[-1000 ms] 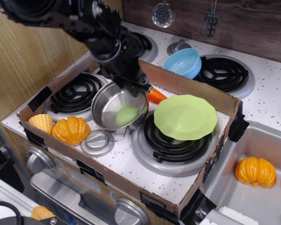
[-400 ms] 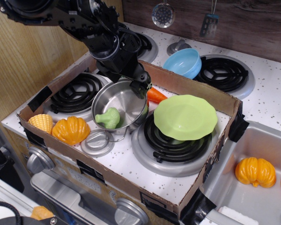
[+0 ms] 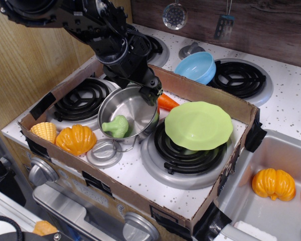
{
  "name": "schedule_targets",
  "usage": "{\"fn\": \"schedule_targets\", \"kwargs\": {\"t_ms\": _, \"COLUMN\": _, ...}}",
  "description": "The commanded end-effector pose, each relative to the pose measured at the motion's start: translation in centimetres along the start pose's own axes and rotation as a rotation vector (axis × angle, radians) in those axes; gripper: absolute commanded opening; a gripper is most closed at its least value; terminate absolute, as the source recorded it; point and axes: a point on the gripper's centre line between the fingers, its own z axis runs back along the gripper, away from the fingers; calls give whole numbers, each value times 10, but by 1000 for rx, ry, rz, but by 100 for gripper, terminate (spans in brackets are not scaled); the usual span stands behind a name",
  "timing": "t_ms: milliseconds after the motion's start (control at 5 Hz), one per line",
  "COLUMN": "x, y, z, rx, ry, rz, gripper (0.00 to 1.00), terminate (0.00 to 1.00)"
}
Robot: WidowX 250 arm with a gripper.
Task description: Put broccoli in pot
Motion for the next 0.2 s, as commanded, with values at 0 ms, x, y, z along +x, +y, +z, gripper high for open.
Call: {"fn": "schedule_targets", "kwargs": {"t_ms": 0, "x": 15, "y": -3, "z": 10, "rx": 16, "ry": -33, "rz": -6, "gripper": 100, "terminate": 100}}
